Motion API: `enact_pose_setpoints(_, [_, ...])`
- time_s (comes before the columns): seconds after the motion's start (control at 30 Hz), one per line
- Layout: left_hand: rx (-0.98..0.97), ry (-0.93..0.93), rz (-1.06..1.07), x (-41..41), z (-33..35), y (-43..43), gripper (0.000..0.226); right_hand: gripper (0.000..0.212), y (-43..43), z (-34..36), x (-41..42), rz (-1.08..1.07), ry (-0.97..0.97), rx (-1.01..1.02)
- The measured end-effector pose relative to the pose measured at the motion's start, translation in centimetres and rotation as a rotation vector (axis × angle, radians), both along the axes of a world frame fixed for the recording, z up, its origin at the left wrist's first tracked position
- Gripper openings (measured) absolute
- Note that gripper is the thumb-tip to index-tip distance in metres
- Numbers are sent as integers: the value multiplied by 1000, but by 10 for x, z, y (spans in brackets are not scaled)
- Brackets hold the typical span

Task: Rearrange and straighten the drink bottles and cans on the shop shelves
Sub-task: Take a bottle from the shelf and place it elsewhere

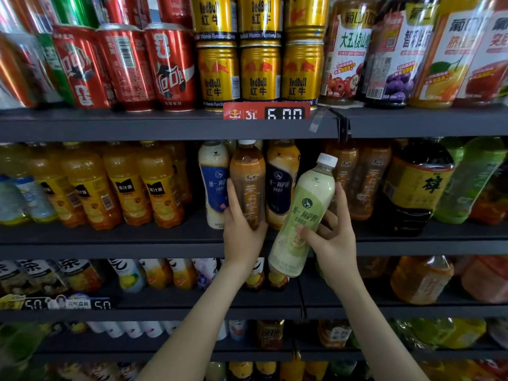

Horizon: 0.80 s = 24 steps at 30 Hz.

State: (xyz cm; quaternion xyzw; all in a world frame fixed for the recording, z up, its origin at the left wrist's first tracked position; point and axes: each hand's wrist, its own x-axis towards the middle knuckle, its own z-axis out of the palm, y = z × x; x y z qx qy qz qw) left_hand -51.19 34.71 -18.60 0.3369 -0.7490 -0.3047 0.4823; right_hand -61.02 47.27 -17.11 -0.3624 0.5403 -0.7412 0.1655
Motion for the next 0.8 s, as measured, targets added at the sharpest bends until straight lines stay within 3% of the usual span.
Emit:
enact_pose_setpoints(0.2, [52, 192, -62, 35, -10, 5, 114, 96, -6, 5, 21, -47, 55, -99])
enact_pose_setpoints(0.4, [79, 343, 31, 74, -6, -8, 92, 101, -38, 6, 51, -97, 145, -148])
enact_pose_setpoints(0.7, [166, 315, 22, 112, 5, -24, 110, 87, -90, 6, 67, -261, 533, 128])
enact_pose_setpoints(0.8, [219, 288, 16, 117, 7, -29, 112, 82, -99, 13, 67, -271, 551, 198])
